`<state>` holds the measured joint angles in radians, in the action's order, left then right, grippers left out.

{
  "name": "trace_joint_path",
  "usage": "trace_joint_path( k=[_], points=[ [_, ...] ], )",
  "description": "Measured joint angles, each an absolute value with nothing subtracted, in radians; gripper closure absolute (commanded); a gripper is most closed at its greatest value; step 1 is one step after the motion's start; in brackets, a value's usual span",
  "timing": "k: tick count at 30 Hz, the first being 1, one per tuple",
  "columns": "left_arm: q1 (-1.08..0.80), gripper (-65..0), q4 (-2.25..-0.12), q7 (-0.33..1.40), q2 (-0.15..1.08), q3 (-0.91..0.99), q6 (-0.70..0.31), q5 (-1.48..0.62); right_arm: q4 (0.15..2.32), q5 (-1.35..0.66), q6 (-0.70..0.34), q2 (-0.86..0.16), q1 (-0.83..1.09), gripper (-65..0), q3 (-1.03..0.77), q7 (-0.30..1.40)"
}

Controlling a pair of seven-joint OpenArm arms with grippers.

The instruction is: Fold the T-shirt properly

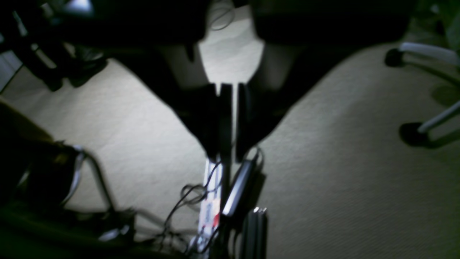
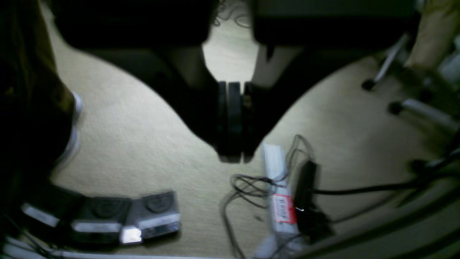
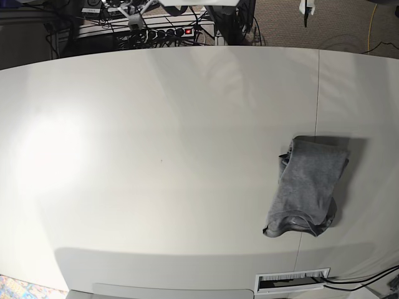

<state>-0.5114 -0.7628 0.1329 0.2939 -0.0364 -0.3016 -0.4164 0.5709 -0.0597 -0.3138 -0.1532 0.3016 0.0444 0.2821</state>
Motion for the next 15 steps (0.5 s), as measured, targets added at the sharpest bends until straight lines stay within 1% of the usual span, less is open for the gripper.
trace_joint_path(
  k=[3, 5, 6, 8, 12, 15],
  points=[
    [-0.466, 0.0, -0.717, 0.127, 0.249, -0.038, -0.299, -0.402, 0.520, -0.046, -0.250, -0.121, 0.264, 0.0, 0.093, 0.281],
    [-0.444, 0.0, -0.693, 0.094, 0.221, -0.038, -0.296, -0.324, 0.500, -0.044, -0.197, -0.096, 0.243, 0.0, 0.136, 0.278],
    [-0.435, 0.0, -0.682, 0.084, 0.207, -0.038, -0.286, -0.297, 0.492, -0.050, -0.159, -0.083, 0.233, 0.0, 0.159, 0.270],
    [-0.421, 0.0, -0.663, 0.083, 0.176, -0.038, -0.220, -0.273, 0.481, -0.049, -0.067, -0.058, 0.218, 0.0, 0.202, 0.262],
    [-0.414, 0.0, -0.649, 0.082, 0.141, -0.038, -0.196, -0.273, 0.475, -0.054, 0.080, -0.029, 0.207, 0.0, 0.255, 0.261],
    [-0.414, 0.0, -0.648, 0.062, 0.129, -0.038, -0.197, -0.231, 0.472, -0.088, 0.113, -0.025, 0.208, 0.0, 0.263, 0.281]
  ],
)
